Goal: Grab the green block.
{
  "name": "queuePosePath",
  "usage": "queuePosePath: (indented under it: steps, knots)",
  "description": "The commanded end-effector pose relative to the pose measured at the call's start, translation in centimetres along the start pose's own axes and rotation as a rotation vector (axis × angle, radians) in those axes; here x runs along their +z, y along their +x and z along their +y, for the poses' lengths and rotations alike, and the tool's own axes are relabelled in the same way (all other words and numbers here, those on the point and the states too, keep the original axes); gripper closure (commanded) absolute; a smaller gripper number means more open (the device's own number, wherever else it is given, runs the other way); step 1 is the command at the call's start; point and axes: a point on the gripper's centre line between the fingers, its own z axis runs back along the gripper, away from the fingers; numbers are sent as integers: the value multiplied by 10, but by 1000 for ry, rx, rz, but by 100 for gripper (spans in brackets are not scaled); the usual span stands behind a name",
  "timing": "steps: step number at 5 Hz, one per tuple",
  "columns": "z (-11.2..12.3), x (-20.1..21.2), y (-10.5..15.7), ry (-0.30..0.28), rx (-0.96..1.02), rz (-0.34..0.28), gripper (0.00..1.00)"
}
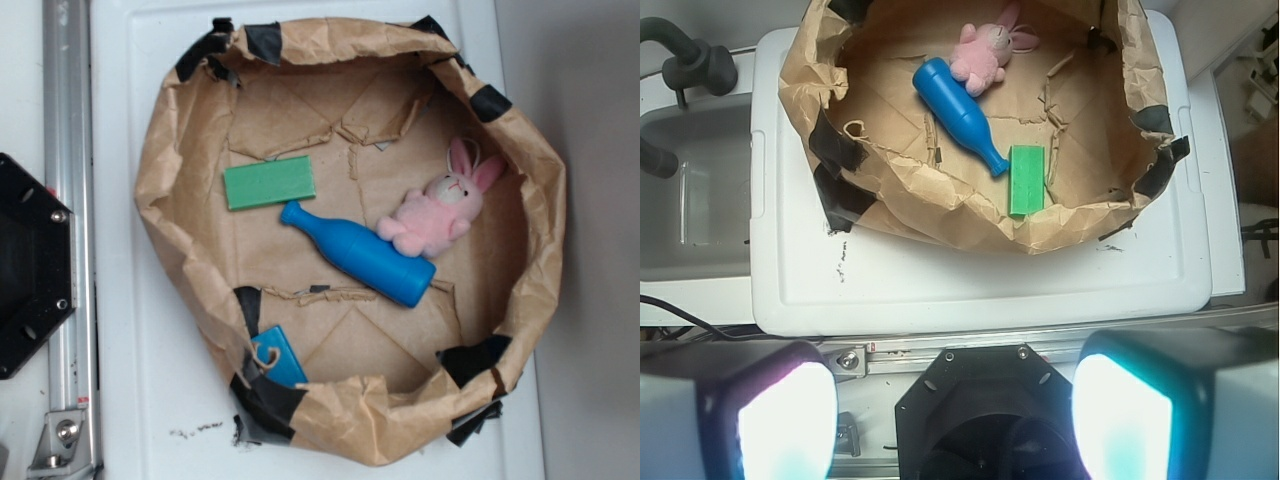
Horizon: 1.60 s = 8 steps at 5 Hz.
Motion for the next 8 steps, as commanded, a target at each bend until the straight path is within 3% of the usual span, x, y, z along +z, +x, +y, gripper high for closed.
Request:
queuePosePath:
  steps: [1,2,3,4,5,6,8]
  knots:
    - [0,0,0,0,0,0,0]
    - [16,-32,33,12,-7,-128,0]
    - [29,-66,65,-17,-4,-127,0]
    - [36,-107,89,-3,-16,-95,0]
    - [48,-149,101,12,-19,-25,0]
    - [63,-180,100,31,-41,-9,0]
    - [67,-231,84,86,-182,52,0]
